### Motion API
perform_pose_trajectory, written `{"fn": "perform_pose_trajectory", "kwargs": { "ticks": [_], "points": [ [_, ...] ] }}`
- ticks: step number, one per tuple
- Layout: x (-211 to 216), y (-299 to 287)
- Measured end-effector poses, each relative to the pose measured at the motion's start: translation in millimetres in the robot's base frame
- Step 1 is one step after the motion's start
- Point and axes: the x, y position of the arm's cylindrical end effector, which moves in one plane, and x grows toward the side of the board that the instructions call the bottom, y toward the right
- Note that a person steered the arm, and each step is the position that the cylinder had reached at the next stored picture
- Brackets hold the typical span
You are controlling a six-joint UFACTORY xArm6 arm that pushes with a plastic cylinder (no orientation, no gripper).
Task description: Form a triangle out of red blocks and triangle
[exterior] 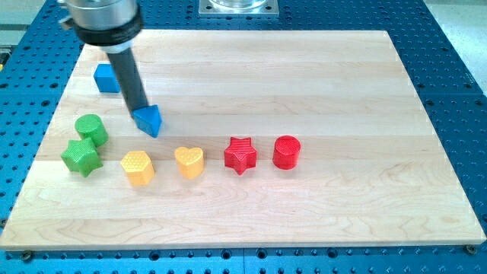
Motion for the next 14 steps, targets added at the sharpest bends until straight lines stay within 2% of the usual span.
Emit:
{"fn": "perform_pose_trajectory", "kwargs": {
  "ticks": [1,3,4,5,6,7,9,10,11,12,14],
  "points": [
    [6,-45],
    [18,44],
    [22,22],
    [36,66],
    [37,74],
    [50,68],
    [14,16],
    [-33,74],
    [-35,175],
    [8,242],
    [92,263]
  ]
}}
